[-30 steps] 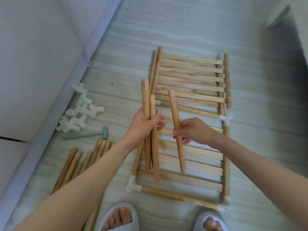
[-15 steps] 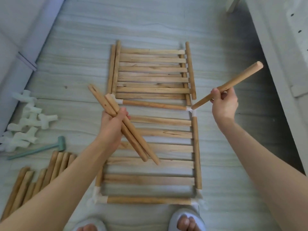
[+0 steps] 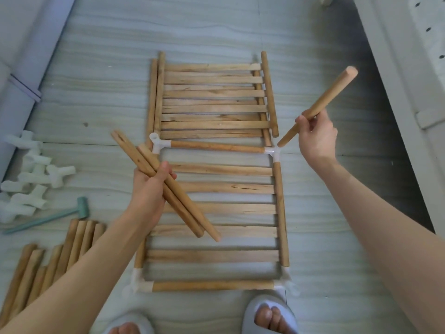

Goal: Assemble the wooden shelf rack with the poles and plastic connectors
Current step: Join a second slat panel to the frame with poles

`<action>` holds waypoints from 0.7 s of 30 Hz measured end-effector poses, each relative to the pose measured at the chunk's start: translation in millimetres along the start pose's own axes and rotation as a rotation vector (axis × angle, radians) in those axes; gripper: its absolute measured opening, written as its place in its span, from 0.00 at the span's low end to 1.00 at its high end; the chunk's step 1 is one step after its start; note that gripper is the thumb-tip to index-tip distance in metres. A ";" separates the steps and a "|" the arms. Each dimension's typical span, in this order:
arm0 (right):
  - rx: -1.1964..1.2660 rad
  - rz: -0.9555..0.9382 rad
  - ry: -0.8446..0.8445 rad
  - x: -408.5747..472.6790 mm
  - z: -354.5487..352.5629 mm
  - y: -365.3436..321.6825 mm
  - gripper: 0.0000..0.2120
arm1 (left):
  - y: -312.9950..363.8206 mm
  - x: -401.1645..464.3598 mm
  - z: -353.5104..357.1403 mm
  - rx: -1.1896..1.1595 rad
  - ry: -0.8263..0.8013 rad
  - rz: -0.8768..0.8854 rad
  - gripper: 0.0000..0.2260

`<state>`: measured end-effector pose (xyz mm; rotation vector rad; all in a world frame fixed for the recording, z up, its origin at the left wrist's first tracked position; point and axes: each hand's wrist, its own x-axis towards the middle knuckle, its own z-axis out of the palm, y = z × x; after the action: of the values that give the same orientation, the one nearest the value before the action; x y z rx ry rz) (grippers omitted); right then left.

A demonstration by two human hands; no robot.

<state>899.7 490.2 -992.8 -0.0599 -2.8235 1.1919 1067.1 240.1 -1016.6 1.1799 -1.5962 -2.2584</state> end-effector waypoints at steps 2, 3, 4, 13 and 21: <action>-0.001 0.002 -0.022 -4.7 0.9 5.9 0.09 | -1.0 0.3 -2.1 -0.013 0.013 -0.007 0.18; 0.002 0.000 -0.030 -4.6 0.6 7.4 0.09 | -1.5 0.7 -3.0 -0.019 0.019 -0.013 0.18; 0.000 0.009 -0.039 -1.6 0.2 7.7 0.08 | -1.9 1.0 -3.9 -0.023 0.024 -0.018 0.18; 0.054 0.165 -0.084 18.6 11.9 3.6 0.07 | 4.4 -1.3 -10.2 -0.039 0.018 -0.037 0.15; 0.093 0.302 -0.085 2.0 16.2 2.1 0.16 | 8.8 -5.2 -11.6 -0.080 -0.014 -0.033 0.09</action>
<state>896.3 480.2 -1005.5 -0.4552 -2.9028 1.4117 1075.5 230.4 -1008.1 1.1817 -1.4869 -2.3327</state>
